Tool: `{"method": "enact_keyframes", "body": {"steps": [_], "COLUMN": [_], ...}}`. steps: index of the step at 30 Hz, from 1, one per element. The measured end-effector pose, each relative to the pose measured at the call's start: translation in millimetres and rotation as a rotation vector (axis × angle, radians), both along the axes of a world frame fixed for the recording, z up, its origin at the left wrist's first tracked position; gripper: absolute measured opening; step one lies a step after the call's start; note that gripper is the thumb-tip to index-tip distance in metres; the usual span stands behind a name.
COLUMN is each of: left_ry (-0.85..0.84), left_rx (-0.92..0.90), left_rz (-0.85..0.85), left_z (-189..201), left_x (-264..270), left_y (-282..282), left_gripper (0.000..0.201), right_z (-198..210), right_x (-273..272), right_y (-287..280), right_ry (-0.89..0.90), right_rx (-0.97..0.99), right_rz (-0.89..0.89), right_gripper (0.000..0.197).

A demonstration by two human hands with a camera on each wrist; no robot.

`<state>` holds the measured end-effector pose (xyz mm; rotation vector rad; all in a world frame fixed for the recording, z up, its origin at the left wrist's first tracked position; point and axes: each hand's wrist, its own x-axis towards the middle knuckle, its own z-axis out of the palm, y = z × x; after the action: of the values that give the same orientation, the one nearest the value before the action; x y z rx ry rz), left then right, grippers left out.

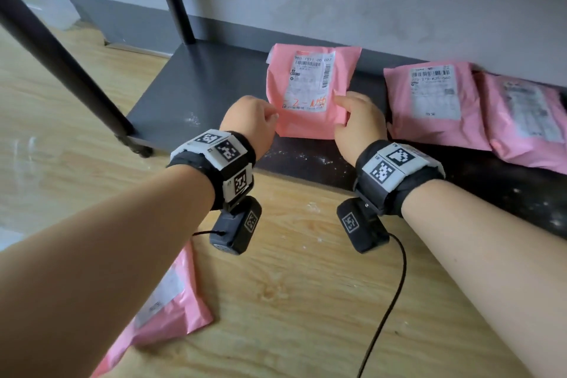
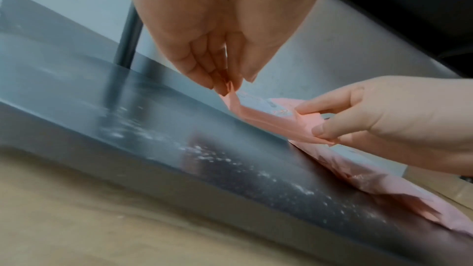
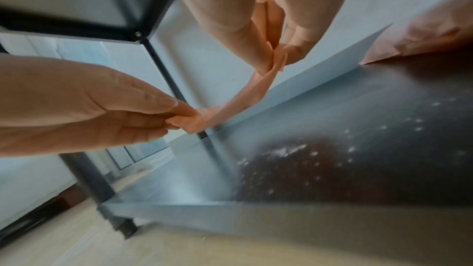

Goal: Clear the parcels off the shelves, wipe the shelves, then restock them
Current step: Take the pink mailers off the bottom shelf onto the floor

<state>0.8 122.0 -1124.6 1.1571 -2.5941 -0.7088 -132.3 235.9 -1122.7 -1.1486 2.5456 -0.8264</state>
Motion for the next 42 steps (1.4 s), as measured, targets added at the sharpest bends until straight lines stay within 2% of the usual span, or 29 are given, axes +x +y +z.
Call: {"method": "enact_keyframes", "body": {"steps": [2, 5, 9, 12, 15, 18, 21, 24, 26, 28, 30, 33, 38, 42], "left_ry": [0.050, 0.053, 0.029, -0.082, -0.250, -0.349, -0.367, -0.379, -0.433, -0.500, -0.513, -0.501, -0.541, -0.545], "left_rx": [-0.025, -0.042, 0.076, 0.143, 0.171, 0.215, 0.259, 0.184, 0.100, 0.086, 0.164, 0.218, 0.184, 0.153], "left_rz": [0.030, 0.088, 0.187, 0.235, 0.183, 0.126, 0.141, 0.227, 0.301, 0.304, 0.275, 0.214, 0.083, 0.052], "left_z": [4.6, 11.4, 5.0, -8.6, -25.7, -41.4, -50.8, -55.4, -60.8, -69.7, -81.4, -89.7, -88.0, -86.0], "left_x": [33.1, 88.3, 158.9, 204.9, 235.7, 250.1, 256.5, 258.4, 259.3, 259.4, 258.7, 258.6, 266.8, 271.3], "left_y": [5.1, 19.6, 37.7, 55.5, 76.0, 92.1, 100.3, 104.7, 105.7, 103.6, 100.6, 95.7, 81.6, 73.8], "left_gripper": [0.021, 0.018, 0.014, 0.013, 0.011, 0.011, 0.014, 0.026, 0.050, 0.079, 0.095, 0.095, 0.100, 0.102], "right_z": [1.7, 0.8, -6.1, -18.9, -39.0, -60.9, -75.7, -83.0, -82.3, -84.4, -89.9, -99.1, -106.7, -108.1], "right_x": [19.2, 58.1, 122.0, 165.0, 197.8, 210.8, 212.6, 213.3, 217.6, 224.0, 231.3, 235.8, 238.1, 242.1], "right_y": [2.4, 5.9, 16.9, 30.2, 46.7, 62.3, 71.0, 73.4, 70.9, 64.4, 58.8, 56.8, 61.2, 58.0], "right_ry": [0.017, 0.026, 0.009, -0.090, -0.134, -0.135, -0.151, -0.033, 0.087, 0.043, -0.048, 0.012, 0.056, 0.069], "right_rx": [-0.036, -0.076, -0.065, -0.006, 0.089, 0.188, 0.277, 0.377, 0.404, 0.420, 0.486, 0.621, 0.627, 0.618], "right_rz": [0.049, 0.127, 0.245, 0.316, 0.410, 0.445, 0.418, 0.347, 0.348, 0.435, 0.540, 0.649, 0.687, 0.672], "right_gripper": [0.053, 0.052, 0.052, 0.046, 0.047, 0.056, 0.059, 0.051, 0.052, 0.059, 0.067, 0.071, 0.068, 0.065]}}
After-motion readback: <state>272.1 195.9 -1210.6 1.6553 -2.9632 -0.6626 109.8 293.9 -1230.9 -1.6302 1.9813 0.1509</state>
